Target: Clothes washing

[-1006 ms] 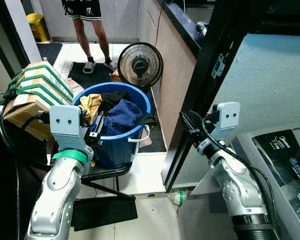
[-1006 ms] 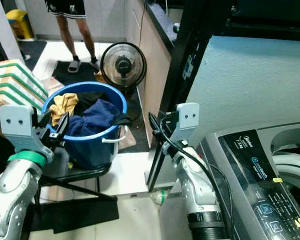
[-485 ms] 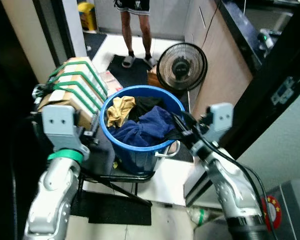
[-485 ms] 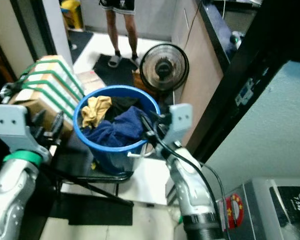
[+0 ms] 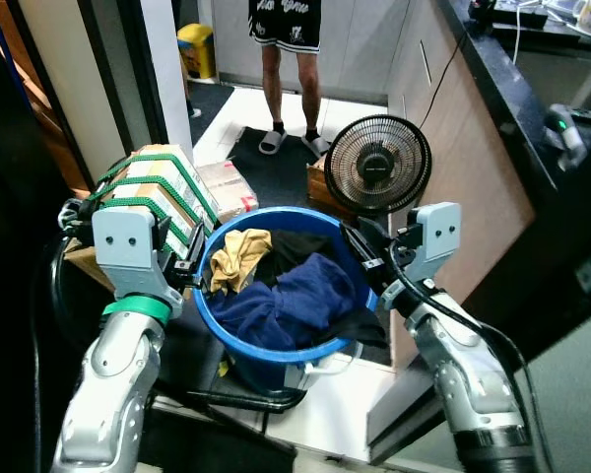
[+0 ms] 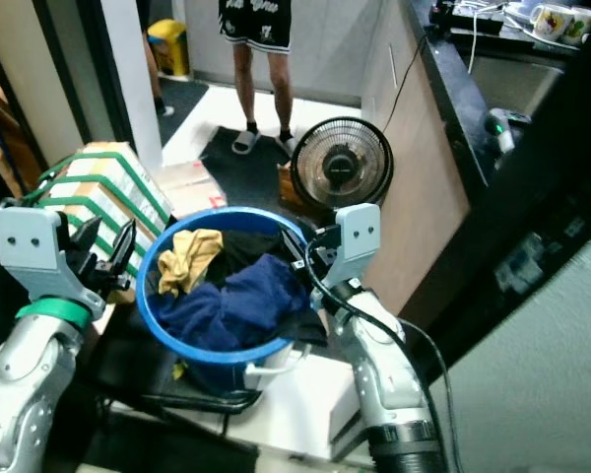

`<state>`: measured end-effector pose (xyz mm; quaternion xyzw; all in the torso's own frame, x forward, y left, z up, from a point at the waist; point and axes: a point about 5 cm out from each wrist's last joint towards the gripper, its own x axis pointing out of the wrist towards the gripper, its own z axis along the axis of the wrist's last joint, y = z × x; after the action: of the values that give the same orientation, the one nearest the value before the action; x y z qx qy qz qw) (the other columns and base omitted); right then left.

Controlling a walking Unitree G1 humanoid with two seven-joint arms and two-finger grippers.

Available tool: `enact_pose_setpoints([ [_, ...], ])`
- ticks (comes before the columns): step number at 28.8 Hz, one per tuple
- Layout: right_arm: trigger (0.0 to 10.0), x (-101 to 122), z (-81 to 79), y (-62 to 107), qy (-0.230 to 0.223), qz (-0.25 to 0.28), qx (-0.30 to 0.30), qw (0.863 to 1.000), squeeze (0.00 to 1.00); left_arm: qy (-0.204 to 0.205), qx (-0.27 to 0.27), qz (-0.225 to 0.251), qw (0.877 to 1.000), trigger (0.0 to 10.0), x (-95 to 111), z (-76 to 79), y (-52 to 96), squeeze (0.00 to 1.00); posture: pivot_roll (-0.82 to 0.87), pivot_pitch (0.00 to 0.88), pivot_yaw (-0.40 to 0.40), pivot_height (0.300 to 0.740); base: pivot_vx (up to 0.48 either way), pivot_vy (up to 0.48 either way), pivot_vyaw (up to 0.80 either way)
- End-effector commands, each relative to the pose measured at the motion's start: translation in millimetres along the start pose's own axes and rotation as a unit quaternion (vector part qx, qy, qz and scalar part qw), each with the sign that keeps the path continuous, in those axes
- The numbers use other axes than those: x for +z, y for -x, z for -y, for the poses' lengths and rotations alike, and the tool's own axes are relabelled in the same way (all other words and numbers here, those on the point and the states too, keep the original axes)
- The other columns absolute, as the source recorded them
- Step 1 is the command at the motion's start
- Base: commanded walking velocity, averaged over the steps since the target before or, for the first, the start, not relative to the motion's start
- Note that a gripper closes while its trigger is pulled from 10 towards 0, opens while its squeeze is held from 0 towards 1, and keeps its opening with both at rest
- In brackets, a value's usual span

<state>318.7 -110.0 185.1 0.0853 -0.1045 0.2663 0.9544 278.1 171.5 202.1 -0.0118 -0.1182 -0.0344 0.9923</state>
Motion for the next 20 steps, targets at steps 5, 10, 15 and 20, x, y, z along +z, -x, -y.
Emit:
enact_pose_setpoints([
  [5, 10.0, 2.3, 6.0, -2.5, 0.005, 0.003, -0.003, 1.000, 0.00, 0.001, 0.008, -0.007, 1.000, 10.0, -2.3, -0.4, 0.2, 0.00, 0.14, 0.052, 0.003, 0.740, 0.000, 0.000, 0.00],
  [10, 10.0, 5.6, 7.0, -6.4, -0.001, 0.014, 0.000, 1.000, 0.00, -0.004, 0.008, -0.004, 1.000, 10.0, -1.5, -0.7, -0.8, 0.00, 0.14, 0.050, 0.007, 0.740, 0.000, 0.000, 0.00],
  [15, 10.0, 7.7, 13.0, -11.4, 0.001, 0.014, -0.008, 1.000, 0.00, -0.008, 0.005, -0.002, 1.000, 10.0, -1.2, -0.6, -1.2, 0.00, 0.14, 0.049, 0.008, 0.740, 0.000, 0.000, 0.00],
  [20, 10.0, 8.9, 23.2, -17.1, 0.014, 0.012, -0.021, 1.000, 0.00, -0.010, -0.002, -0.003, 1.000, 10.0, -1.6, 0.6, -0.7, 0.00, 0.14, 0.048, 0.009, 0.740, 0.000, 0.000, 0.00],
])
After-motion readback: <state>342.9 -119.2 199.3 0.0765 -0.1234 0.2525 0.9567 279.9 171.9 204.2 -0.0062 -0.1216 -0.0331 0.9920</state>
